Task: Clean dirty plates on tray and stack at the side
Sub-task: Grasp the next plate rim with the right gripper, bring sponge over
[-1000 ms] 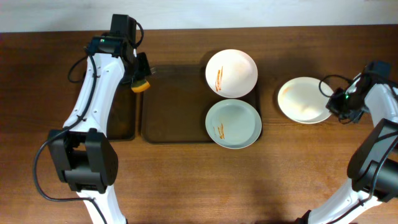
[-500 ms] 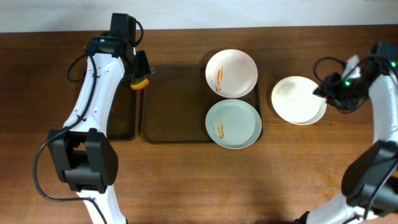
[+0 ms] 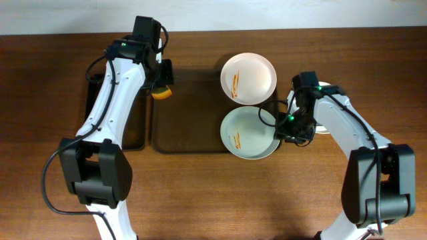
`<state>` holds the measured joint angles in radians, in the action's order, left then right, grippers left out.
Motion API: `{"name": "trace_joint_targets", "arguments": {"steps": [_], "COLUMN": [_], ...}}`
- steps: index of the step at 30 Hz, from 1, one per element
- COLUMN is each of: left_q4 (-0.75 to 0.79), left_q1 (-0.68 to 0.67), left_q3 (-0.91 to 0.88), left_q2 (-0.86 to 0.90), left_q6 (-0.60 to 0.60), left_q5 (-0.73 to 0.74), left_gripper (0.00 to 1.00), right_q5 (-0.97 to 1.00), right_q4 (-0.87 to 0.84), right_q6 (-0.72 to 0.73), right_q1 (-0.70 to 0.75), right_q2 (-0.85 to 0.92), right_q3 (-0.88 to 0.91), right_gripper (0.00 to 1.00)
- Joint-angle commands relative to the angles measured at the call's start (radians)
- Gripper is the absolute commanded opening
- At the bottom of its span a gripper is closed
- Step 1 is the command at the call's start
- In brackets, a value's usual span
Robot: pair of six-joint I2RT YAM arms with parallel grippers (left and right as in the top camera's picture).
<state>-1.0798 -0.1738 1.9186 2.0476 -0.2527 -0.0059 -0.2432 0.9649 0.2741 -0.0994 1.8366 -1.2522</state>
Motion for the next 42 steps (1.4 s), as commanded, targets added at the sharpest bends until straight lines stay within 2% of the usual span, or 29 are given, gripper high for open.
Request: {"name": "trace_joint_targets", "arguments": {"steps": [1, 3, 5, 6, 7, 8, 11, 14, 16, 20, 23, 25, 26, 27, 28, 31, 33, 36, 40, 42], "left_q4": [0.003, 0.003, 0.002, 0.002, 0.002, 0.002, 0.002, 0.002, 0.002, 0.002, 0.002, 0.002, 0.002, 0.002, 0.002, 0.006, 0.018, 0.021, 0.021, 0.021], "left_q1": [-0.002, -0.002, -0.002, -0.002, -0.002, -0.002, -0.002, -0.002, -0.002, -0.002, -0.002, -0.002, -0.002, -0.002, -0.002, -0.002, -0.002, -0.002, -0.002, -0.002], "left_q3": [-0.003, -0.003, -0.003, -0.003, -0.003, -0.003, -0.003, -0.003, -0.003, -0.003, -0.003, -0.003, -0.003, -0.003, -0.003, -0.003, -0.003, -0.003, -0.003, -0.003], "left_q2": [-0.007, -0.007, -0.007, -0.007, -0.007, -0.007, -0.007, -0.007, -0.007, -0.007, -0.007, -0.007, -0.007, -0.007, -0.007, -0.005, -0.004, -0.004, -0.004, -0.002], "left_q6": [0.019, 0.019, 0.019, 0.019, 0.019, 0.019, 0.019, 0.019, 0.019, 0.019, 0.019, 0.019, 0.019, 0.019, 0.019, 0.018, 0.016, 0.011, 0.011, 0.011], "left_q5": [0.011, 0.010, 0.010, 0.010, 0.011, 0.011, 0.011, 0.011, 0.011, 0.011, 0.011, 0.011, 0.011, 0.011, 0.011, 0.011, 0.011, 0.011, 0.011, 0.011], "left_gripper": [0.00, 0.01, 0.01, 0.01, 0.01, 0.02, 0.02, 0.02, 0.02, 0.02, 0.01, 0.01, 0.01, 0.01, 0.01, 0.02, 0.03, 0.03, 0.04, 0.04], "right_q5": [0.019, 0.019, 0.019, 0.019, 0.019, 0.018, -0.047, -0.058, 0.034, 0.259, 0.274, 0.201, 0.126, 0.068, 0.008, -0.001, -0.012, -0.125, -0.157, -0.145], "right_q4": [-0.039, -0.055, -0.082, -0.087, -0.088, -0.089, -0.094, -0.222, -0.339, -0.497, -0.539, -0.535, -0.519, -0.486, -0.433, -0.254, -0.154, -0.130, -0.132, -0.143], "right_q6": [0.016, 0.016, 0.021, 0.023, 0.024, 0.024, 0.040, 0.192, 0.310, 0.439, 0.441, 0.371, 0.307, 0.251, 0.146, -0.148, -0.280, -0.304, -0.304, -0.272], "right_q1": [-0.007, -0.007, -0.023, -0.035, -0.056, -0.069, -0.100, -0.193, -0.265, -0.397, -0.438, -0.423, -0.396, -0.365, -0.324, -0.273, -0.278, -0.281, -0.311, -0.334], "right_q2": [0.002, 0.003, 0.003, 0.003, 0.003, 0.003, 0.002, 0.003, 0.003, 0.039, 0.105, 0.113, 0.113, 0.113, 0.113, 0.166, 0.255, 0.355, 0.388, 0.402], "right_q3": [0.049, 0.060, 0.077, 0.080, 0.080, 0.080, 0.055, 0.025, 0.025, 0.025, 0.025, 0.019, -0.010, -0.047, -0.106, -0.289, -0.385, -0.417, -0.416, -0.415], "right_gripper": [0.35, 0.32, 0.24, 0.18, 0.08, 0.04, 0.04, 0.04, 0.04, 0.04, 0.05, 0.29, 0.36, 0.38, 0.37, 0.37, 0.39, 0.39, 0.38, 0.21]}}
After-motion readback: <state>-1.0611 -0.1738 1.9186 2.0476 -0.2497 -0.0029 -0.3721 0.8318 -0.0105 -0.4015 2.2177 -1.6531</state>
